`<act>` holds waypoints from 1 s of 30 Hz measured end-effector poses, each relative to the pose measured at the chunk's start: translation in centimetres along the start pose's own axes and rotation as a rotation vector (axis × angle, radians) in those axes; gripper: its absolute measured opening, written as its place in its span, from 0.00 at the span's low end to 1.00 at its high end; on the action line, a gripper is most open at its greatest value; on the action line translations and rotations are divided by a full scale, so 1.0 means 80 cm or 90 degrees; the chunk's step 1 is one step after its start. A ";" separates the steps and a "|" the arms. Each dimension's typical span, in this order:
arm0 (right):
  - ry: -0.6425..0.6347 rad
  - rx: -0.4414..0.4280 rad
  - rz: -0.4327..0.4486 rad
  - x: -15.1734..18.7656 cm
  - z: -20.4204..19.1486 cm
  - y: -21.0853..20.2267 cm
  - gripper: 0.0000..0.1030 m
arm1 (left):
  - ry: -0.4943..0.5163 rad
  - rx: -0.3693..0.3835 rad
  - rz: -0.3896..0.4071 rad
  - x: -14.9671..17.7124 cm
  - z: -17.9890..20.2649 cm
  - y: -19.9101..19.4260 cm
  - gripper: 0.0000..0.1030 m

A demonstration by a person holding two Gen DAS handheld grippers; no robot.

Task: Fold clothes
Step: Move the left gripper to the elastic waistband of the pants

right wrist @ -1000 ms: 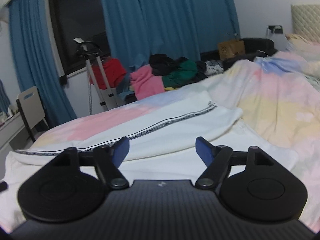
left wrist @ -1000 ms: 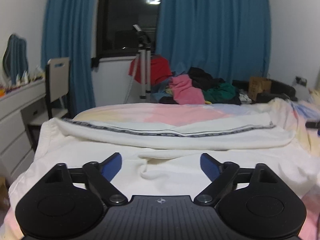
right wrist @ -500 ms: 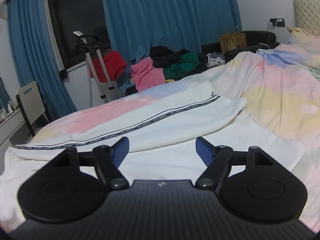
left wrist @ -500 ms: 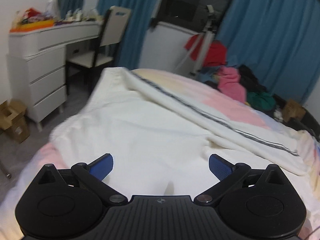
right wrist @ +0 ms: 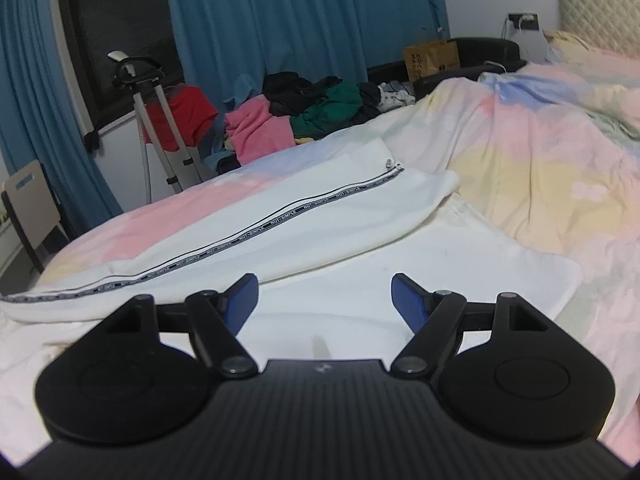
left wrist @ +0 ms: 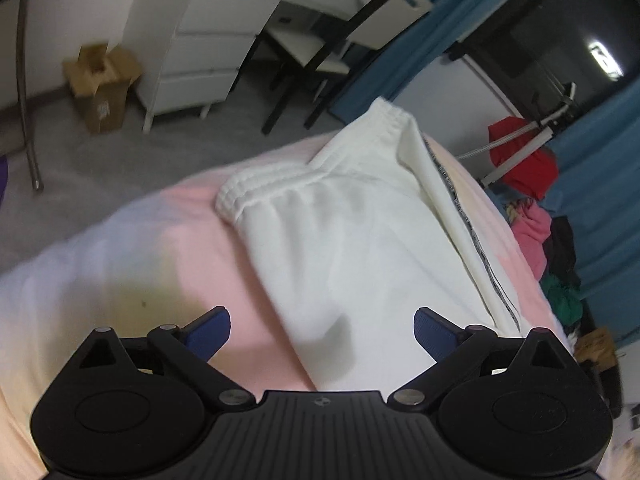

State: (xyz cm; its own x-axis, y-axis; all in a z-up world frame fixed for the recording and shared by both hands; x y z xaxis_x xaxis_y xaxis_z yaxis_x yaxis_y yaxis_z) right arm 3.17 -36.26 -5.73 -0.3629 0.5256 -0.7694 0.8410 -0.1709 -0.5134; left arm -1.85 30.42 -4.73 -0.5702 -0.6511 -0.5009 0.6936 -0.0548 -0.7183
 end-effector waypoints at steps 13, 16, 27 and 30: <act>0.230 -0.001 -0.037 -0.029 0.090 0.011 0.73 | -0.071 0.115 -0.027 0.004 0.004 0.051 0.68; 0.330 0.035 -0.020 -0.039 0.149 0.007 0.73 | -0.053 0.152 -0.018 0.007 0.022 0.052 0.67; 0.569 0.086 -0.082 0.001 0.249 0.035 0.74 | -0.080 0.152 -0.047 0.017 0.013 0.074 0.63; 0.594 0.070 -0.113 0.010 0.253 0.061 0.67 | -0.081 0.139 -0.056 0.017 0.011 0.081 0.58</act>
State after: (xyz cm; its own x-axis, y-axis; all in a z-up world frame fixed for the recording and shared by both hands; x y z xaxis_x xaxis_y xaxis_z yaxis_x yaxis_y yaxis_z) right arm -1.14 -53.52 -16.50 0.0242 0.9958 -0.0878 0.7447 -0.0765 -0.6630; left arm 2.24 28.50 -9.65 -0.5818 -0.7259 -0.3669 0.7306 -0.2683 -0.6278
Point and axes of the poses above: each gripper's, at about its wrist camera, not at the fingertips, and y roughly the way its jaws point, z to its right, x to its underside, the point moved 1 cm from there along y, roughly the way its jaws point, and after that the axes turned 7 degrees about y, right-handed, at the moved point
